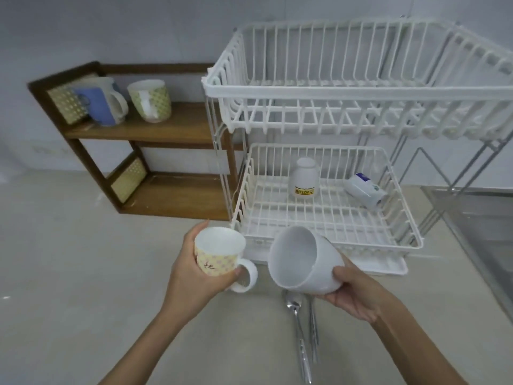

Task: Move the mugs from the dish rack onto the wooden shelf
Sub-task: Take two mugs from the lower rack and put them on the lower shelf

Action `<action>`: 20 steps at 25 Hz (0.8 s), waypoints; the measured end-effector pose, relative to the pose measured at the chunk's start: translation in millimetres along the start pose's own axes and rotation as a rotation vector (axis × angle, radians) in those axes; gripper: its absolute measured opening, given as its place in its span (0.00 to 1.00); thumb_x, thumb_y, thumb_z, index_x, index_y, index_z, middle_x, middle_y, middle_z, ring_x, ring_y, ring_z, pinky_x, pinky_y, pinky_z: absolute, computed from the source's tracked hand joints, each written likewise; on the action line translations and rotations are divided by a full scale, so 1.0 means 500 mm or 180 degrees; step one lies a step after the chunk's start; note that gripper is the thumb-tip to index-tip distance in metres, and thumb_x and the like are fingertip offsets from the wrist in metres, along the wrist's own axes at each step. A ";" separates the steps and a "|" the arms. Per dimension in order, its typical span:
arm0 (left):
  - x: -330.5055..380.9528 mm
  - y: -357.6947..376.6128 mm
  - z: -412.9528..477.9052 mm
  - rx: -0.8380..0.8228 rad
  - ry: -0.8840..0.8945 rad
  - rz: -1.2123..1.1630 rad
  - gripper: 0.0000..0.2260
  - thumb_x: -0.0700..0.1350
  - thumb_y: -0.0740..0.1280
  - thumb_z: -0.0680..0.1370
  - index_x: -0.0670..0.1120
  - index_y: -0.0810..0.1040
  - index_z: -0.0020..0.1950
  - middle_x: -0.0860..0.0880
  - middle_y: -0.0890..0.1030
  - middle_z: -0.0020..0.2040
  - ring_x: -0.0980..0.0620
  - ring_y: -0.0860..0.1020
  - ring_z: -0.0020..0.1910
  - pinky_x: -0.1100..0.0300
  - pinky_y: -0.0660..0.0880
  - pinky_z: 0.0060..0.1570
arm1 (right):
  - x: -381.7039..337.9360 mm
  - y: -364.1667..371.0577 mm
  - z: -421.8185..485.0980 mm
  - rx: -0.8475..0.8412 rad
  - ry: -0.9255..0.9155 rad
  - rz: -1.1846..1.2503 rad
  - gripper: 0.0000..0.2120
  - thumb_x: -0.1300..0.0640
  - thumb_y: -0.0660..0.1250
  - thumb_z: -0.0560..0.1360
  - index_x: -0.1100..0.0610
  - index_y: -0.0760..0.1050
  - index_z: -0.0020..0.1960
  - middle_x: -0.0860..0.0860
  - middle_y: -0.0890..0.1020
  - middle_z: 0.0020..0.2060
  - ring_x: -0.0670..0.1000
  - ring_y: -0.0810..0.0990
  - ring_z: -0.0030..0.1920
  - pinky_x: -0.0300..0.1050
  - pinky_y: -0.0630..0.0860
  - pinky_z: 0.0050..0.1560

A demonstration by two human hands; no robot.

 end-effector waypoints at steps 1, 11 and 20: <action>-0.020 -0.036 0.000 0.0059 -0.0053 0.0007 0.42 0.51 0.82 0.56 0.75 0.63 0.61 0.71 0.73 0.54 0.60 0.76 0.54 0.62 0.82 0.37 | 0.030 0.036 0.021 -0.0086 0.0104 -0.0069 0.37 0.55 0.84 0.53 0.49 0.77 0.61 0.55 0.78 0.59 0.59 0.79 0.57 0.54 0.81 0.48; -0.173 -0.296 0.143 0.0741 -0.0339 0.0606 0.43 0.62 0.79 0.55 0.65 0.61 0.64 0.59 0.72 0.57 0.53 0.74 0.54 0.55 0.76 0.49 | 0.196 0.261 0.285 0.0667 0.0417 -0.0164 0.35 0.56 0.79 0.59 0.57 0.68 0.63 0.61 0.75 0.62 0.59 0.80 0.55 0.51 0.81 0.45; -0.259 -0.386 0.360 0.0516 -0.0313 0.1018 0.42 0.58 0.79 0.56 0.56 0.66 0.67 0.49 0.76 0.62 0.46 0.76 0.60 0.50 0.76 0.57 | 0.233 0.347 0.479 0.0900 0.0230 0.0692 0.30 0.51 0.73 0.65 0.62 0.71 0.62 0.63 0.82 0.51 0.60 0.83 0.47 0.52 0.82 0.48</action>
Point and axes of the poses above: each hand's wrist, its own z-axis towards the middle knuckle, its own y-axis out of the palm, x = y × z, the point moved 1 cm from there along z, towards the middle knuckle
